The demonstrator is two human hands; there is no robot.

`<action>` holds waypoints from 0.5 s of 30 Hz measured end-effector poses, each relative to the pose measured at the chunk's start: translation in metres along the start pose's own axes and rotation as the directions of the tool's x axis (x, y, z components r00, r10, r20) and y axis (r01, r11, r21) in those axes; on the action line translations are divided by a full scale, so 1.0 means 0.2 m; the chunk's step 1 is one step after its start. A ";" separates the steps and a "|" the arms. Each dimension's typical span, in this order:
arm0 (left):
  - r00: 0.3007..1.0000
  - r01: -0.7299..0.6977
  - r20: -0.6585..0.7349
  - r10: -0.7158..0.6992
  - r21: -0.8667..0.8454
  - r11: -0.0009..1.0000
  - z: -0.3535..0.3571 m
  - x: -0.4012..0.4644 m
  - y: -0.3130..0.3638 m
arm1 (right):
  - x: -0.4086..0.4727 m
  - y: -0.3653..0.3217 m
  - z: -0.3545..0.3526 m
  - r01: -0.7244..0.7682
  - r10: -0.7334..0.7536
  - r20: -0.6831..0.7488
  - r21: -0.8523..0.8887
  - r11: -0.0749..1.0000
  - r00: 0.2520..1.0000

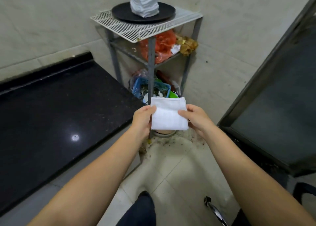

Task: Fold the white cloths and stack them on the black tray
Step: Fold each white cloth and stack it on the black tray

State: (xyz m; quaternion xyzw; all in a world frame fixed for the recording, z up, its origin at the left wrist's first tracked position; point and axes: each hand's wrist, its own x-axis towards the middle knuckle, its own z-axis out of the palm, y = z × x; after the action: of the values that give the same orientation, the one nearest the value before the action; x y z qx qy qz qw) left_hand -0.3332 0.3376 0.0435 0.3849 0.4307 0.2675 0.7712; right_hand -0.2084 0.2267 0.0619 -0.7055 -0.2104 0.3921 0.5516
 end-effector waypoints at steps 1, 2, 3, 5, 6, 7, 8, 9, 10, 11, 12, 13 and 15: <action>1.000 -0.015 -0.002 0.015 0.011 1.000 0.05 0.07 0.02 | 0.09 -0.03 -0.03 0.003 -0.003 -0.001 0.002 1.000 1.000; 0.999 -0.037 -0.006 0.037 0.019 0.999 0.09 0.16 0.05 | 0.19 -0.06 -0.05 0.011 -0.011 0.000 -0.002 1.000 1.000; 0.998 -0.065 -0.008 0.065 0.021 0.998 0.13 0.25 0.09 | 0.29 -0.10 -0.07 0.023 -0.023 0.006 -0.006 1.000 1.000; 0.990 -0.143 0.010 0.143 0.019 0.990 0.22 0.45 0.20 | 0.53 -0.22 -0.10 0.064 -0.063 0.028 -0.015 0.998 0.998; 0.980 -0.198 0.021 0.198 0.016 0.980 0.28 0.55 0.28 | 0.66 -0.30 -0.11 0.094 -0.093 0.035 -0.016 0.995 0.995; 0.968 -0.251 0.025 0.251 0.020 0.968 0.33 0.65 0.37 | 0.79 -0.39 -0.12 0.128 -0.127 0.039 -0.019 0.992 0.991; 0.956 -0.292 0.021 0.292 0.035 0.956 0.39 0.75 0.46 | 0.91 -0.48 -0.13 0.163 -0.162 0.041 -0.024 0.986 0.986; 0.946 -0.323 0.016 0.323 0.042 0.945 0.44 0.84 0.56 | 1.03 -0.57 -0.13 0.195 -0.194 0.045 -0.025 0.981 0.980; 0.937 -0.350 0.017 0.350 0.029 0.936 0.50 0.91 0.66 | 1.14 -0.67 -0.14 0.224 -0.222 0.059 -0.019 0.975 0.973; 0.923 -0.384 0.020 0.384 0.008 0.923 0.56 0.97 0.78 | 1.25 -0.79 -0.14 0.254 -0.253 0.079 -0.007 0.967 0.964; 0.909 -0.417 0.017 0.417 -0.004 0.909 0.61 1.03 0.89 | 1.35 -0.89 -0.14 0.282 -0.280 0.100 -0.002 0.959 0.955; 0.894 -0.449 0.002 0.449 -0.002 0.894 0.66 1.09 0.98 | 1.44 -0.99 -0.14 0.307 -0.303 0.121 -0.012 0.952 0.945; 0.853 -0.520 -0.042 0.520 0.010 0.854 0.72 1.19 1.16 | 1.62 -1.19 -0.14 0.371 -0.358 0.161 -0.054 0.927 0.920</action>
State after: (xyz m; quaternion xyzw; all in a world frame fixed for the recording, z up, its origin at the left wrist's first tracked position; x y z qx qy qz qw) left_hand -0.1105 0.5921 0.1742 0.4803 0.3269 0.4747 0.6611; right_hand 0.0407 0.5175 0.1842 -0.6453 -0.3947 0.3248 0.5677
